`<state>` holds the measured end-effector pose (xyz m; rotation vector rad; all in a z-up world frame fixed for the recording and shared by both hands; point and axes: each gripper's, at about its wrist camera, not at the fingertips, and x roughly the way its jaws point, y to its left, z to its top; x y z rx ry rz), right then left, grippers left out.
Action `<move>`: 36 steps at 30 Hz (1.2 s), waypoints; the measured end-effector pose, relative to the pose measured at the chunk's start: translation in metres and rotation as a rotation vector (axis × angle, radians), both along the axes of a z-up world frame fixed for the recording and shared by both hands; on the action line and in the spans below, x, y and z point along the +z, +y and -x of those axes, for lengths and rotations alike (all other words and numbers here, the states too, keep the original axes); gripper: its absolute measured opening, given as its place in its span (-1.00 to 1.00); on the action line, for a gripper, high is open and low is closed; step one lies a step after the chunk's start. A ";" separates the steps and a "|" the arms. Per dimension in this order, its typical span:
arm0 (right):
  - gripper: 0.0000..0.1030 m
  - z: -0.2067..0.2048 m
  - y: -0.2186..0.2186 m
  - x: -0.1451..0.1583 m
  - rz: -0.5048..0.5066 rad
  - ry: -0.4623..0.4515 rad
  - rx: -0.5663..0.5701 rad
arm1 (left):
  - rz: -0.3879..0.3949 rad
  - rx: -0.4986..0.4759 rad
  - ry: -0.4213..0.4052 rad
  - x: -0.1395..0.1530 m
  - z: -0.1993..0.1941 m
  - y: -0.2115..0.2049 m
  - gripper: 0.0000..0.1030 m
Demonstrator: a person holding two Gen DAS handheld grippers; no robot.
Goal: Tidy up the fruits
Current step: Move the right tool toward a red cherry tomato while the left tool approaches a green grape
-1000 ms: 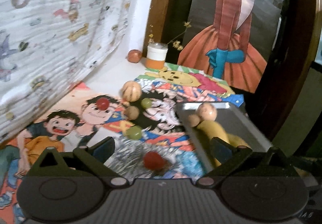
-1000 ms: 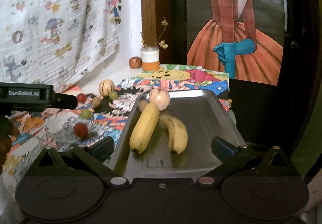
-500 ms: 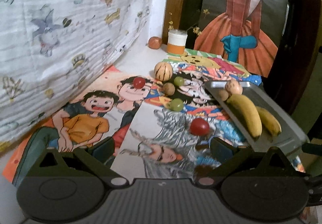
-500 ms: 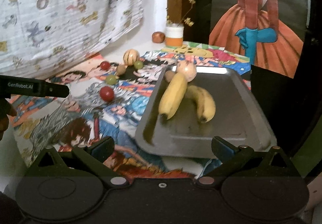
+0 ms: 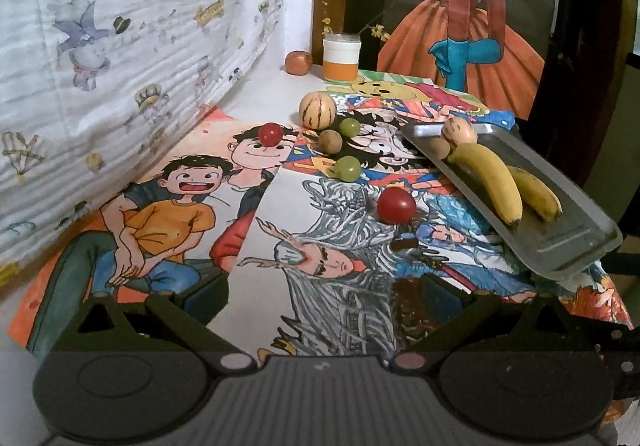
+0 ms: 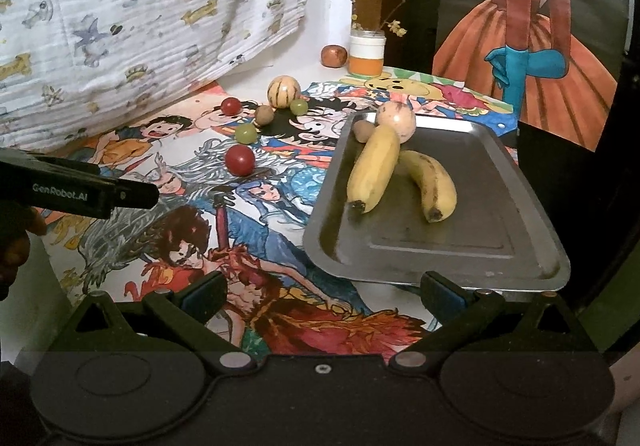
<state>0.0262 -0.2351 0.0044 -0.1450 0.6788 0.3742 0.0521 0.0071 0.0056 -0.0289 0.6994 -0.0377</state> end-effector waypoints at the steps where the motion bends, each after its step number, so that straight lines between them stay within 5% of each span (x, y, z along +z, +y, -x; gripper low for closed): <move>1: 0.99 -0.001 0.001 0.000 0.002 0.000 0.003 | -0.001 -0.002 0.001 0.000 0.000 0.001 0.99; 14: 0.99 -0.026 0.038 0.012 0.077 -0.033 0.132 | -0.070 0.020 -0.024 0.008 -0.029 0.037 0.99; 23: 0.99 -0.059 0.077 0.010 0.095 -0.076 0.209 | -0.001 0.006 -0.009 0.005 -0.071 0.075 0.99; 36: 0.95 -0.100 0.106 -0.013 0.084 -0.047 0.250 | -0.001 -0.143 -0.019 -0.002 -0.125 0.051 0.99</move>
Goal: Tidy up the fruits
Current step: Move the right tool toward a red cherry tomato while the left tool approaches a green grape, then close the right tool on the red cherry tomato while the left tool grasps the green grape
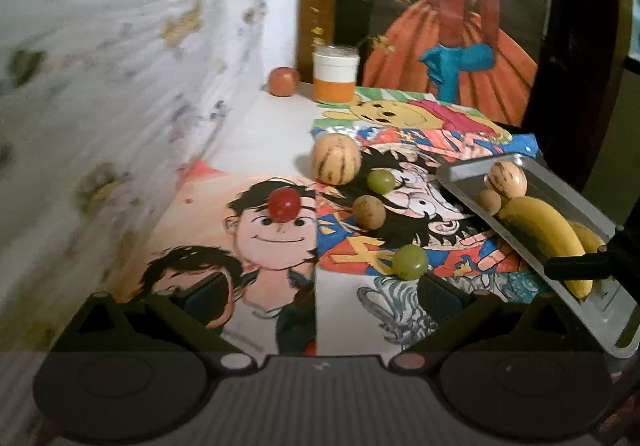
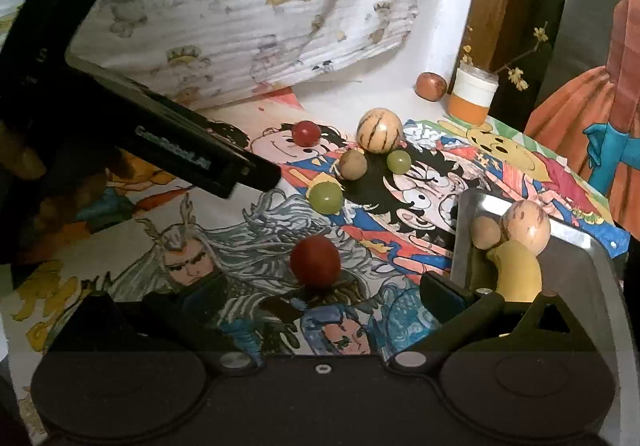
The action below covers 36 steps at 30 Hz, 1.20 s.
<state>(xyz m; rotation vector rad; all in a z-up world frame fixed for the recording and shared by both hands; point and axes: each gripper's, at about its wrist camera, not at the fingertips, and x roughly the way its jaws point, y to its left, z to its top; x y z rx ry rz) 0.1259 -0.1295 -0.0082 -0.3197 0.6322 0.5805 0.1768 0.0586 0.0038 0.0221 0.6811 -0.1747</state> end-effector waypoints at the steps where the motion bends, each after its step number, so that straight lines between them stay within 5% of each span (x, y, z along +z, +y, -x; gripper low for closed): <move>1: 0.89 -0.001 0.000 -0.002 -0.009 0.008 0.007 | -0.003 -0.013 0.004 -0.002 -0.004 -0.002 0.99; 12: 0.46 -0.013 0.000 -0.008 -0.072 0.041 0.017 | 0.079 -0.101 0.033 -0.014 -0.033 -0.012 0.90; 16: 0.11 -0.018 -0.003 -0.009 -0.102 0.053 -0.002 | 0.114 -0.106 0.046 -0.017 -0.039 -0.011 0.74; 27: -0.18 -0.020 -0.003 -0.010 -0.128 0.052 -0.007 | 0.114 -0.099 0.046 -0.018 -0.037 -0.015 0.48; 36: -0.19 -0.020 -0.004 -0.010 -0.129 0.052 -0.007 | 0.063 -0.083 -0.014 -0.012 -0.028 -0.020 0.34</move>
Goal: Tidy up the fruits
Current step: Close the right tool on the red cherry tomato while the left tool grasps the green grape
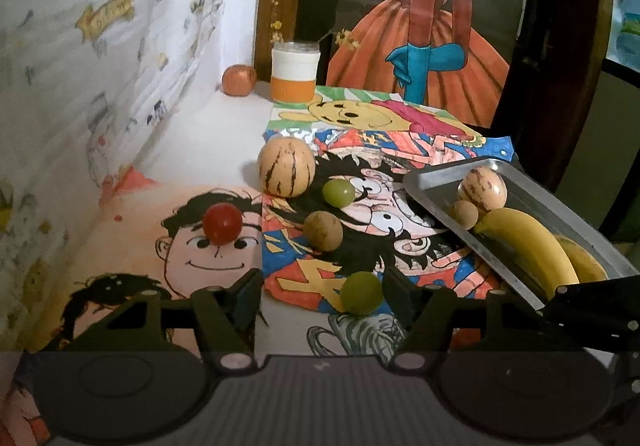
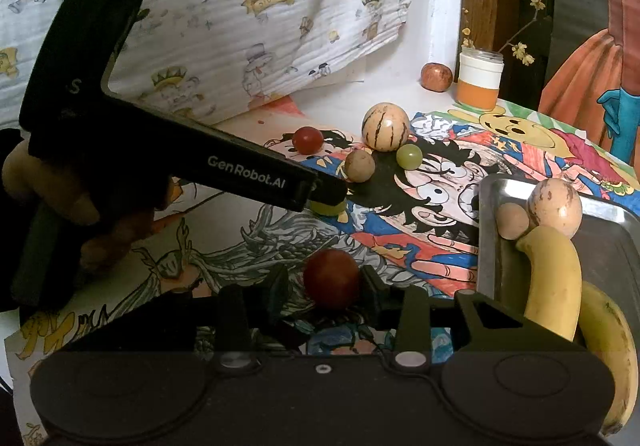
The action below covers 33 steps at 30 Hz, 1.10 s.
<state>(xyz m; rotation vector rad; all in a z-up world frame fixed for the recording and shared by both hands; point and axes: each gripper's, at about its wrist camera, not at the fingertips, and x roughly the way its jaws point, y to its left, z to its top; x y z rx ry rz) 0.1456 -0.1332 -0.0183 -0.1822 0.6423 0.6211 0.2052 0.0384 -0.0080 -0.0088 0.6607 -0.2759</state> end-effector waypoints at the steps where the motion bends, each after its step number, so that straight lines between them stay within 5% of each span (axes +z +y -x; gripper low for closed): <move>1: -0.19 0.000 0.000 0.000 -0.001 0.001 -0.001 | -0.009 0.001 -0.012 0.001 0.001 -0.001 0.35; 9: -0.19 0.001 -0.001 0.000 -0.002 0.000 -0.006 | -0.080 -0.026 -0.060 0.002 0.007 -0.011 0.42; 19: -0.20 0.002 -0.001 0.000 -0.005 0.000 -0.013 | -0.046 -0.106 -0.035 -0.002 0.005 -0.016 0.01; 33: -0.33 0.003 -0.002 0.000 -0.006 -0.001 -0.014 | 0.043 -0.144 0.054 -0.008 -0.004 -0.015 -0.28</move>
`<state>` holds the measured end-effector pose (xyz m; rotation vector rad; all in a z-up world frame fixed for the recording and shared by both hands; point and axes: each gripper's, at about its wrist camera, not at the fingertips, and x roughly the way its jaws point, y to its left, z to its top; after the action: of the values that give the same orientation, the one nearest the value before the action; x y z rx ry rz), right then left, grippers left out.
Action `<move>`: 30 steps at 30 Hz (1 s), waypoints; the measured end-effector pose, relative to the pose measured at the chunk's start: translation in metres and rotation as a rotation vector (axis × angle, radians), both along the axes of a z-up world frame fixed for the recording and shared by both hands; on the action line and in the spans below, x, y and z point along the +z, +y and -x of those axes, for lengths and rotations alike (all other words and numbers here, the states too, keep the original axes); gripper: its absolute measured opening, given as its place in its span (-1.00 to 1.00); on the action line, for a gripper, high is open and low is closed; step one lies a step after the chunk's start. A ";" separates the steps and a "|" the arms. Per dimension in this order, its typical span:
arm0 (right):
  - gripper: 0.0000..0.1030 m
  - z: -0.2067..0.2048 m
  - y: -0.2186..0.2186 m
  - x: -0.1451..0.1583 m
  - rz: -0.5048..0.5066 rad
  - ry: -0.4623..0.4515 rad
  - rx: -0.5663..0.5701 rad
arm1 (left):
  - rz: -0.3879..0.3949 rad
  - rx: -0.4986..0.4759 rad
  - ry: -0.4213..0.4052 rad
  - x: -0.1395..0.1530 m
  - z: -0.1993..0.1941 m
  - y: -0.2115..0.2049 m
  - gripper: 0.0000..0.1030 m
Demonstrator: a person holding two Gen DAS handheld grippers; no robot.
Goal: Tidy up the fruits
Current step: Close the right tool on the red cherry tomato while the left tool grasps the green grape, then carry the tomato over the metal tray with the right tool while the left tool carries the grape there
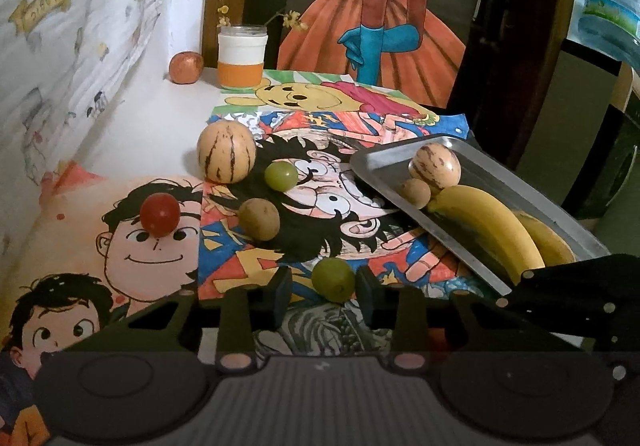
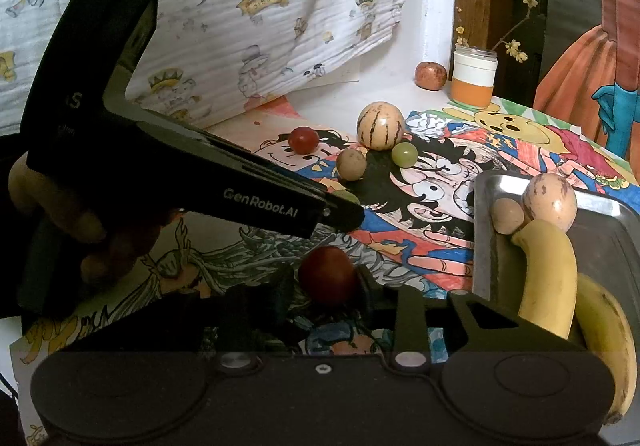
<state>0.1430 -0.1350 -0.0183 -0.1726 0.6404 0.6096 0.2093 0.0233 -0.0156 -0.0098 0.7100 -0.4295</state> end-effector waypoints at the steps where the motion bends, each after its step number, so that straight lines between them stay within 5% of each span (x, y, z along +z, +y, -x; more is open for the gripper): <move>1: -0.33 0.000 0.000 0.000 0.000 0.000 0.000 | 0.007 0.000 0.005 0.000 -0.001 0.001 -0.32; 30: -0.38 0.004 -0.006 0.001 -0.038 0.012 -0.022 | 0.194 0.059 0.082 -0.003 -0.009 0.024 -0.50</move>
<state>0.1389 -0.1412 -0.0175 -0.1264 0.6414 0.6017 0.2185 0.0472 -0.0185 -0.2320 0.7449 -0.4420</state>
